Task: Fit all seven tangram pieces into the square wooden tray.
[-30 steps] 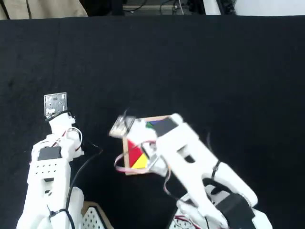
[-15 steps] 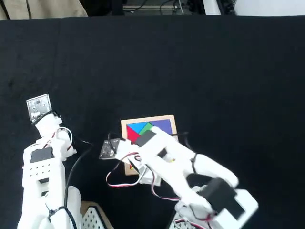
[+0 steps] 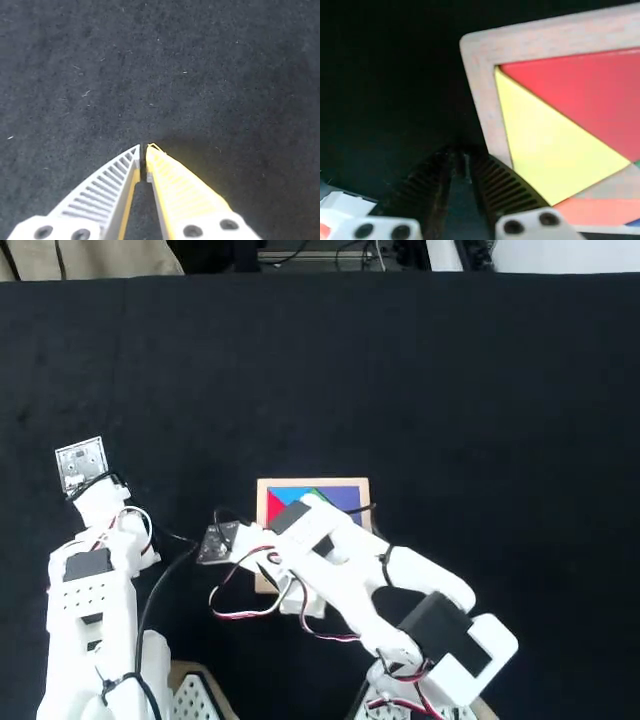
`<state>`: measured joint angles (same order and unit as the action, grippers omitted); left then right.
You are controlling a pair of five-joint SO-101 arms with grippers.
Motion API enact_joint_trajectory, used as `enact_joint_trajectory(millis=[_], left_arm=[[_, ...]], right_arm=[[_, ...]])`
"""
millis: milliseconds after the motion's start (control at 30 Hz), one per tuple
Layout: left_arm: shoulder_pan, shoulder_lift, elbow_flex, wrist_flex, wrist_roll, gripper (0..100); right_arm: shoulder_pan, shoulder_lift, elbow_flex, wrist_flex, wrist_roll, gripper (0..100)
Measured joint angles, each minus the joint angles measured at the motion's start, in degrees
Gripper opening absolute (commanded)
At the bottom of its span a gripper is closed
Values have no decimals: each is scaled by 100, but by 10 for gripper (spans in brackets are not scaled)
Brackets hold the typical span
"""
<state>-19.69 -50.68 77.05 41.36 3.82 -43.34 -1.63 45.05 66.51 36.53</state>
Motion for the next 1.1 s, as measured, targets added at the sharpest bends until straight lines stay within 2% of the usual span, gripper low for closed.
enact_joint_trajectory(millis=[100, 267, 333, 433, 533, 667, 733, 800, 900, 1000, 1100], left_arm=[[0, 0, 0, 0, 0, 33], [0, 0, 0, 0, 0, 34], [176, 0, 0, 0, 9, 34], [730, 0, -158, 0, -334, 34], [1143, 0, -642, 0, -440, 34], [1222, 9, -1758, 0, -378, 34], [1345, 9, -2418, 0, -378, 34], [1424, 9, -3112, 70, -378, 34], [1424, -132, -4220, 712, -378, 30], [1459, -545, -5187, 1785, -378, 30], [1459, -1415, -5582, 2681, -378, 30]], right_arm=[[0, 0, -9, 97, 0, 11], [97, -527, -712, 1319, -18, 11], [484, -1037, -1064, 1829, -9, 11], [1433, -1952, -1547, 1890, -9, 11], [2488, -2646, -1609, 1336, -316, 11], [3851, -3103, -1609, -97, -1204, 11], [4308, -3332, -1609, -826, -1565, 11], [4501, -3719, -1662, -1125, -1899, 11], [4519, -4624, -1890, -1011, -2277, 11], [4501, -5767, -1925, -668, -2409, 11], [4352, -7033, -1644, -457, -2435, 11]])
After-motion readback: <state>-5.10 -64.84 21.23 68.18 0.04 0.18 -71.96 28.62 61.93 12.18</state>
